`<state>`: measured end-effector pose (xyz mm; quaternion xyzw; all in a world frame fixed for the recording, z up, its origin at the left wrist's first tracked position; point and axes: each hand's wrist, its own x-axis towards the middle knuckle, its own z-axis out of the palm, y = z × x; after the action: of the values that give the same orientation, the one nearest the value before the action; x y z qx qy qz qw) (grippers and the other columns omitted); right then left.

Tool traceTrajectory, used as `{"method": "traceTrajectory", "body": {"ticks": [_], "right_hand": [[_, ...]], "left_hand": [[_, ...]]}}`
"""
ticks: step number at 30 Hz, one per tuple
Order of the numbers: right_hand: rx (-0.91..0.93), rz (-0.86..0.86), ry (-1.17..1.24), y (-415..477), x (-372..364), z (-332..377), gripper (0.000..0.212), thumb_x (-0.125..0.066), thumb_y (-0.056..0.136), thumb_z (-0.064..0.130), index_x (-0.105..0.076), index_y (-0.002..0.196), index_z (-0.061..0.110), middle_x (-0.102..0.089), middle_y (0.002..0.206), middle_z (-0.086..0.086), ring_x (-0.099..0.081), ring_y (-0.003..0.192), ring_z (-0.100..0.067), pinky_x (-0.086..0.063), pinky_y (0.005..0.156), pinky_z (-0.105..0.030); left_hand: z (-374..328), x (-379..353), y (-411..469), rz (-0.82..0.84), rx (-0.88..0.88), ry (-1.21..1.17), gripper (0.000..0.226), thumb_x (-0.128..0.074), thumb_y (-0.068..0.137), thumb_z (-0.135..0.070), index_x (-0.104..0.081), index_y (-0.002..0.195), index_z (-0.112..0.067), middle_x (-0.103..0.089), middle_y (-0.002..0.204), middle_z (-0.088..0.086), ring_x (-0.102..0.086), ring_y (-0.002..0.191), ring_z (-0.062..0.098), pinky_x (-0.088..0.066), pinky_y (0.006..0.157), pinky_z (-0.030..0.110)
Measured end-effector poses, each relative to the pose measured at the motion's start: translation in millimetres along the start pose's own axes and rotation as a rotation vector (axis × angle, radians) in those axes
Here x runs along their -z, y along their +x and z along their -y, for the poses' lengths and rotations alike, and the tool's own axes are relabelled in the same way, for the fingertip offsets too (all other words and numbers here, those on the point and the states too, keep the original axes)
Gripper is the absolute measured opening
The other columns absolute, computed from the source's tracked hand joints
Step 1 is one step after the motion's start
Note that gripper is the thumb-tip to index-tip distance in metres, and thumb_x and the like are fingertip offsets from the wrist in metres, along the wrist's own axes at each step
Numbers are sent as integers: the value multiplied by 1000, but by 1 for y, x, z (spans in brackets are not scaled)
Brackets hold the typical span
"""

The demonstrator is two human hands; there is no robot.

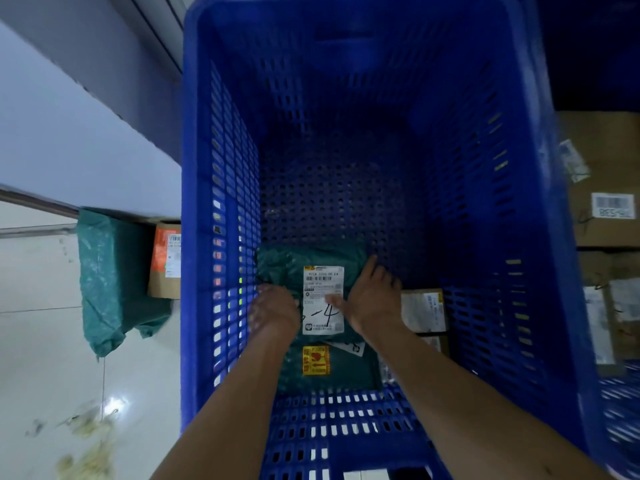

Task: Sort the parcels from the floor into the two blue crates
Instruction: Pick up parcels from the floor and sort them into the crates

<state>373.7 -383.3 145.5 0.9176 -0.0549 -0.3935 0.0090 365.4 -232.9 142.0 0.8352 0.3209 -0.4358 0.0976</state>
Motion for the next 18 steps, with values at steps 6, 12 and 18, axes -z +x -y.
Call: {"method": "traceTrajectory", "body": {"ticks": [6,12,18], "right_hand": [[108,-2,-280,-45,0,3,103,-48,97,60,8,157,-3,-8,163,-26,-22,147,-41,-22,120,-51],[209,58,-227,-105,37,-8,96,-51,97,57,0,159,3,-14,163,-22,-24,146,-38,-27,117,-48],[217,84,-151,-181,87,-10,81,-47,98,56,-19,156,5,-33,152,-19,-36,138,-35,-37,109,-47]], "left_hand": [[14,6,-50,60,-38,-109,91,-56,101,-34,6,156,2,-32,157,21,-35,143,37,-37,110,45],[36,46,-95,75,-402,101,81,-45,103,-43,-2,156,1,-21,160,23,-36,140,39,-40,108,46],[57,101,-162,67,-637,172,69,-50,103,-38,-20,153,-1,-32,156,20,-43,135,36,-41,105,42]]}}
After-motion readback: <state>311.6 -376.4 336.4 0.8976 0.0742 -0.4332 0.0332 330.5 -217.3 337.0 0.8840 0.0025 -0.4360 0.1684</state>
